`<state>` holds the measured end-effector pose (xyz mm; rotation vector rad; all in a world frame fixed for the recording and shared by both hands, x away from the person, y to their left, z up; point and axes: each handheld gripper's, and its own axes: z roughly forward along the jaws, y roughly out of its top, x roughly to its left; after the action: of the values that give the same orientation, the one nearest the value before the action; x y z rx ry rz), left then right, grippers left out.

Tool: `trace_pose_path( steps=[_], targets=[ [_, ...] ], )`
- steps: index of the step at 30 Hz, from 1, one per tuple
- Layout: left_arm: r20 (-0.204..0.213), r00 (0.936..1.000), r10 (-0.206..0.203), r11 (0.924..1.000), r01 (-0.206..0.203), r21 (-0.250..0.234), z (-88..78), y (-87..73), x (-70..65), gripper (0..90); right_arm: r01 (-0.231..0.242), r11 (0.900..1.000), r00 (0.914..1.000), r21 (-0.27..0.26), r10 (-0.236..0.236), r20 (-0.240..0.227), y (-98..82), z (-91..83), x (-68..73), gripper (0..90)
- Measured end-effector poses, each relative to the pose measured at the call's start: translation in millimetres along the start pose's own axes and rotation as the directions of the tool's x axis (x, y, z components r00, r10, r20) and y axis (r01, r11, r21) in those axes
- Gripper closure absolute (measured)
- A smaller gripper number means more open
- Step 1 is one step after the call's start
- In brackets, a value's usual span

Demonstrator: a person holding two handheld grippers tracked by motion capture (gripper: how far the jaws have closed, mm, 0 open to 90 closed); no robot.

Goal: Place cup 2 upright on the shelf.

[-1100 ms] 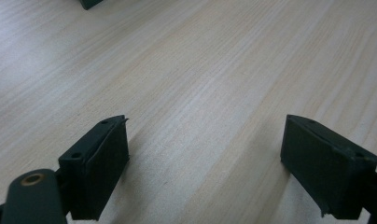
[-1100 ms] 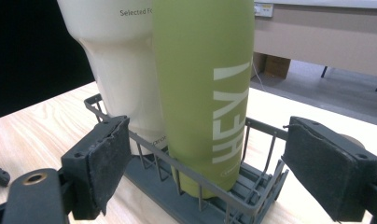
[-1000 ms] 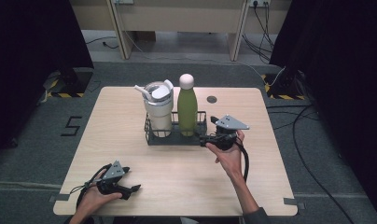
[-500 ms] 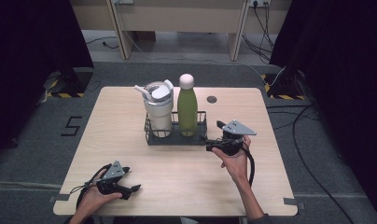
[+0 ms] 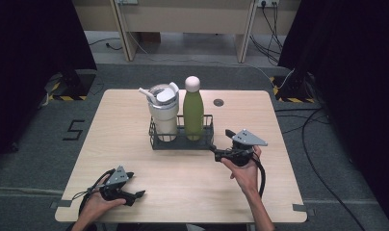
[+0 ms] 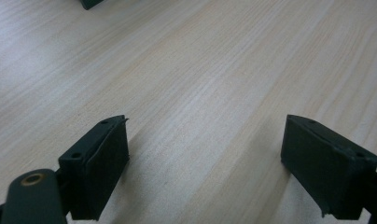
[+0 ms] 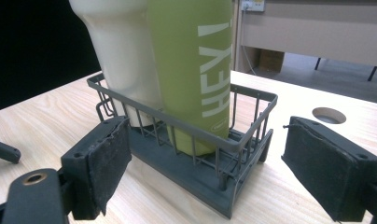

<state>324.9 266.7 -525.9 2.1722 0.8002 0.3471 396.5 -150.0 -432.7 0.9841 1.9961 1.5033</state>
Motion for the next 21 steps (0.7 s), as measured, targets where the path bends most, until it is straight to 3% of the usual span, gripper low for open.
trace_pose_path(
  steps=[8,21],
  targets=[
    [-0.003,1.0,0.0,1.0,0.0,-0.001,0.1,0.0,0.0,14.4,-0.017,1.0,0.9998,-0.001,0.017,-0.014,-9.5,-6.3,4.5,15.1],
    [-0.002,1.0,0.0,1.0,0.0,0.0,0.0,0.0,0.0,14.4,-0.001,1.0,1.0,-0.003,0.001,-0.001,-17.4,-19.0,9.1,15.2]
  ],
)
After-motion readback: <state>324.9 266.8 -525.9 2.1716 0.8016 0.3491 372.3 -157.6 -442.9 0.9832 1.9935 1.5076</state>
